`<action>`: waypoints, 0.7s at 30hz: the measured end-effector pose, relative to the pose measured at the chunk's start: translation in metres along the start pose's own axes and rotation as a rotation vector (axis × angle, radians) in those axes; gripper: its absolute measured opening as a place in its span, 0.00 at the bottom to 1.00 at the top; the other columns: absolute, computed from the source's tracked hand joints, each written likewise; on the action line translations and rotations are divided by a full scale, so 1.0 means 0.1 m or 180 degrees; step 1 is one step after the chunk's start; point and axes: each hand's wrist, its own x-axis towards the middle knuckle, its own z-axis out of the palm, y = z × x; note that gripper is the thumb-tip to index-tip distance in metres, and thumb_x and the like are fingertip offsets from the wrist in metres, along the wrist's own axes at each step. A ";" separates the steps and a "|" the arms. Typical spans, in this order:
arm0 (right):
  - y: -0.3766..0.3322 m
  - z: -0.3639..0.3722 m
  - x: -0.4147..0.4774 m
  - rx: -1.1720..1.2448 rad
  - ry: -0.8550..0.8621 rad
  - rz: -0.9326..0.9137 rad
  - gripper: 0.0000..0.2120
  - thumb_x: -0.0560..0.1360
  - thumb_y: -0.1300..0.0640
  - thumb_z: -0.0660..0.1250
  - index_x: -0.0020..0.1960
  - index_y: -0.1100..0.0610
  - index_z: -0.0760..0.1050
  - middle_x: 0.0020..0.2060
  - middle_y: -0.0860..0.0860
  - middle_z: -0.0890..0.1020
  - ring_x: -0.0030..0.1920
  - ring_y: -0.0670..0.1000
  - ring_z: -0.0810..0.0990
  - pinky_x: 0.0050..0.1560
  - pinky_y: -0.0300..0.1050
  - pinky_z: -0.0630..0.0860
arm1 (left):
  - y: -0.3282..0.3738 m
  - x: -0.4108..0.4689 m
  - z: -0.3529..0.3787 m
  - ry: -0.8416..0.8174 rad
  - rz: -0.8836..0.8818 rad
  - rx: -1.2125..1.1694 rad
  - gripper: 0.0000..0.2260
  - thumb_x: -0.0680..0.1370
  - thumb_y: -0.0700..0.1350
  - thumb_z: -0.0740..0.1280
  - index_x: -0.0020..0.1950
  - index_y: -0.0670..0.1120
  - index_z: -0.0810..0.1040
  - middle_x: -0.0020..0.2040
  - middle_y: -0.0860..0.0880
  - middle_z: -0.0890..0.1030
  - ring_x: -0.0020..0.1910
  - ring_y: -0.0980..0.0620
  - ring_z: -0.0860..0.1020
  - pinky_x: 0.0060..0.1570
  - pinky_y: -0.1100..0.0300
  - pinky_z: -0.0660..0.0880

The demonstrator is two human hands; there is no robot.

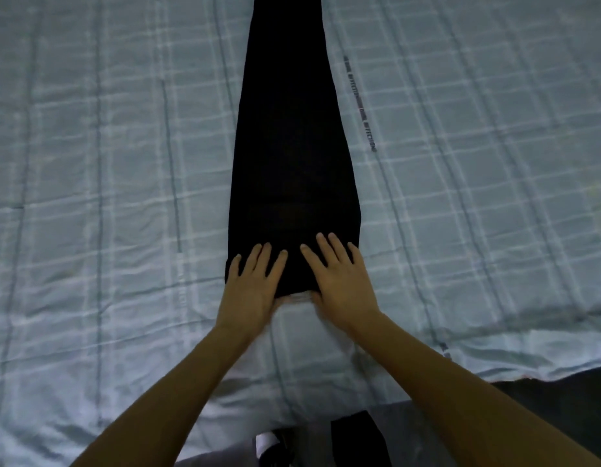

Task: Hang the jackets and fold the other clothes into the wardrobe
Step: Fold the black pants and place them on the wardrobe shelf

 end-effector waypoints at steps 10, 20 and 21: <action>-0.16 -0.62 -0.01 0.0277 -0.0407 -0.0280 0.14 0.71 0.57 0.68 0.56 0.56 0.77 0.44 0.55 0.82 0.42 0.57 0.80 0.40 0.47 0.73 | -0.09 0.30 -0.83 -0.1569 0.0076 -0.0653 0.11 0.77 0.44 0.64 0.59 0.50 0.78 0.53 0.49 0.81 0.50 0.48 0.78 0.47 0.55 0.76; 0.01 -1.61 0.54 0.0718 0.1380 0.0192 0.15 0.66 0.64 0.68 0.53 0.58 0.80 0.40 0.54 0.82 0.39 0.56 0.80 0.39 0.46 0.73 | -0.25 0.78 -1.68 0.0476 -0.0295 -0.0890 0.16 0.78 0.41 0.63 0.66 0.48 0.73 0.60 0.45 0.77 0.56 0.43 0.75 0.53 0.53 0.71; 0.05 -1.56 0.60 0.0833 0.1601 0.0241 0.17 0.67 0.65 0.68 0.55 0.59 0.79 0.44 0.55 0.82 0.43 0.56 0.79 0.44 0.48 0.76 | -0.24 0.80 -1.64 0.1207 -0.0319 -0.0830 0.17 0.77 0.38 0.62 0.67 0.46 0.72 0.59 0.43 0.76 0.53 0.43 0.75 0.51 0.52 0.71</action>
